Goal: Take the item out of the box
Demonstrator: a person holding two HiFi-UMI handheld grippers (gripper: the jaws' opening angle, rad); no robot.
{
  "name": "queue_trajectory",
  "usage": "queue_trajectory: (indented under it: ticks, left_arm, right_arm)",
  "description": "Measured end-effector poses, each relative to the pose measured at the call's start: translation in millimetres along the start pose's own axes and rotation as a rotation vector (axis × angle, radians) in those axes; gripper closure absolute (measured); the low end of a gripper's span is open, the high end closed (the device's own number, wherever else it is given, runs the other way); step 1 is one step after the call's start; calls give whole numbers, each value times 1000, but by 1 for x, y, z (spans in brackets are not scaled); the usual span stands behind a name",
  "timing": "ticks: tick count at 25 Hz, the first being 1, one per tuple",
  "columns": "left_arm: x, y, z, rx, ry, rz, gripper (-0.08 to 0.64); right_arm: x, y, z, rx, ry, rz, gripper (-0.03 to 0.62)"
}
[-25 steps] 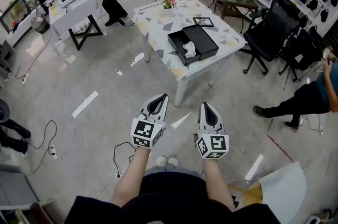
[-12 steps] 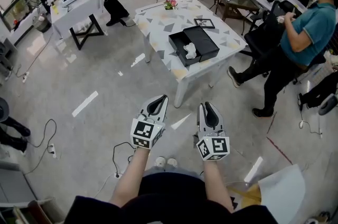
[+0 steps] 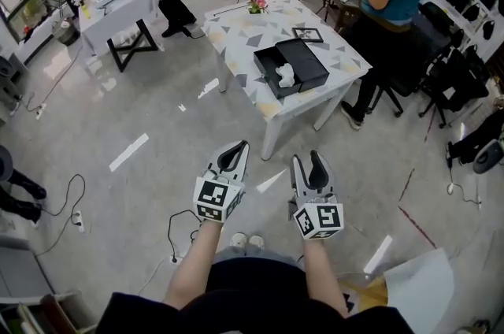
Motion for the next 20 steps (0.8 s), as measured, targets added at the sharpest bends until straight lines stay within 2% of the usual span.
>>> queue_trajectory:
  ticks: [13, 20]
  left_arm:
    - [18, 6, -8, 21, 19, 45, 540]
    - [13, 5, -7, 32, 3, 87, 540]
  right_arm:
    - [37, 1, -13, -8, 15, 13, 397]
    - [43, 10, -16, -20, 15, 41, 397]
Point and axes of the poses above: the fingertips, and each gripper's own axes: y forward along the fingers, x to its right, z out of its top, the point moved 7 cm from there along -y, backward along the fingers, and after that the axes turned 7 degrees about -y, right-handed, at the moved point
